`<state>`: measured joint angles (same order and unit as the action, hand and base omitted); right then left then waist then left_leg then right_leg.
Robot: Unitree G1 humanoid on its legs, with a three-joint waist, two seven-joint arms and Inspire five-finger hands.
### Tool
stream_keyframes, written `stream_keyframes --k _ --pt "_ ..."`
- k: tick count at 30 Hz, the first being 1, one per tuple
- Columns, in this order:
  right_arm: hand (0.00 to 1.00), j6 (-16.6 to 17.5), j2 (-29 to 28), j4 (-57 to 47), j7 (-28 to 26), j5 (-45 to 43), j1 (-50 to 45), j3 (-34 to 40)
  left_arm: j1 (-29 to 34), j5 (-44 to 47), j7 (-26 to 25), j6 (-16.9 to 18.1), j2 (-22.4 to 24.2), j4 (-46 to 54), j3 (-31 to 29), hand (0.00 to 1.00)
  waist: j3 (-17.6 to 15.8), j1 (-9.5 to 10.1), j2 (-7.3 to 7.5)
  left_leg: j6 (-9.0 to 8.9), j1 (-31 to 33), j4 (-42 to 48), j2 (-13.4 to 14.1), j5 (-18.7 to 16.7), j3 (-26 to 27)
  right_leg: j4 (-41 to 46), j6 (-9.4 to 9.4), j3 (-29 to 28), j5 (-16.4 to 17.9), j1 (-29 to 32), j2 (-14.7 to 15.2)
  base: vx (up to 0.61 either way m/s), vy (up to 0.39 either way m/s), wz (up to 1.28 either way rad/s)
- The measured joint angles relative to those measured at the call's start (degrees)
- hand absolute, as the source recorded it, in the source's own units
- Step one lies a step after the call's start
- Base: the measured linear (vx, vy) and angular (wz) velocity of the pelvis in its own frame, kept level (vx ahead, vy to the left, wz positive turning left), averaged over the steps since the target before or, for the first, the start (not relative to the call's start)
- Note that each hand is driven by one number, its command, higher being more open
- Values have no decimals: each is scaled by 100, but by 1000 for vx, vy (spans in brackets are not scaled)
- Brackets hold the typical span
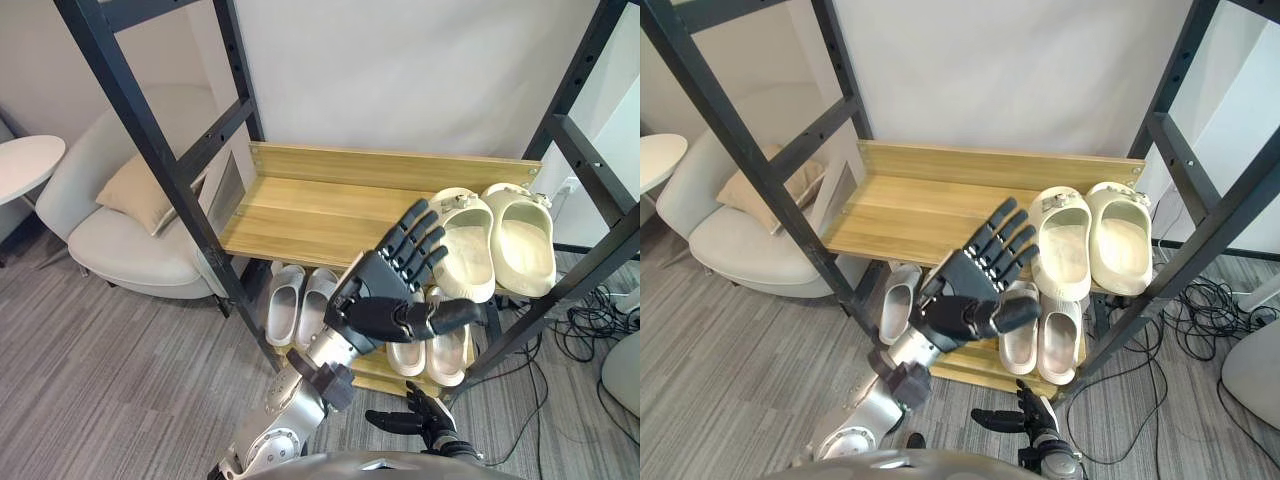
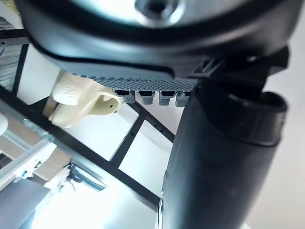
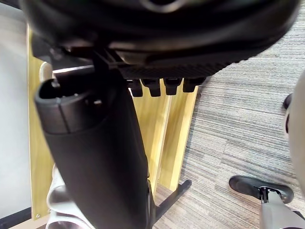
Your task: Organize the slippers on the shoe rack
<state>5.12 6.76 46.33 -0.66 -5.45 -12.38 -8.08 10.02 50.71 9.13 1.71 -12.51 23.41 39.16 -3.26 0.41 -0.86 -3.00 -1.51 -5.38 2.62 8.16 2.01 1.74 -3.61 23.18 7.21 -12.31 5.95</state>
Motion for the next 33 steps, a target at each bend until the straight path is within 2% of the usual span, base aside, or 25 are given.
stream_keyframes --k 6,15,20,25,29,33 --pt "100 10 -15 67 -65 182 46 -50 432 98 451 -129 -556 -295 75 100 -20 62 78 0 -87 -1 -26 0 -72 -10 -4 61 16 -119 3 -11 -2 5" --pt "100 13 -25 72 -118 209 46 -57 1150 92 673 -359 -989 -1097 -104 100 -104 95 193 5 -146 -1 -75 -10 -163 4 -49 161 81 -207 40 -8 -1 5" --pt "100 13 -26 72 -122 213 73 -36 1220 -104 775 -361 -994 -1616 -245 100 -184 101 220 11 -140 0 -114 -15 -227 14 -80 230 104 -233 67 0 -2 7" --pt "100 11 -39 81 -126 323 157 -27 1226 -984 748 -327 -925 -2312 -521 100 -307 105 219 25 -145 0 -141 -28 -243 13 -100 249 118 -247 90 -3 1 2" --pt "100 10 -75 81 -118 318 172 31 1216 -1745 545 -221 -599 -3157 -936 100 -361 107 223 30 -129 0 -161 -45 -239 7 -111 248 126 -234 110 0 0 0" --pt "100 0 -138 83 -79 315 187 91 1142 -2400 147 -172 -149 -4259 -1734 100 -375 109 233 29 13 0 -158 -51 -225 3 -112 233 128 -90 109 0 0 0"
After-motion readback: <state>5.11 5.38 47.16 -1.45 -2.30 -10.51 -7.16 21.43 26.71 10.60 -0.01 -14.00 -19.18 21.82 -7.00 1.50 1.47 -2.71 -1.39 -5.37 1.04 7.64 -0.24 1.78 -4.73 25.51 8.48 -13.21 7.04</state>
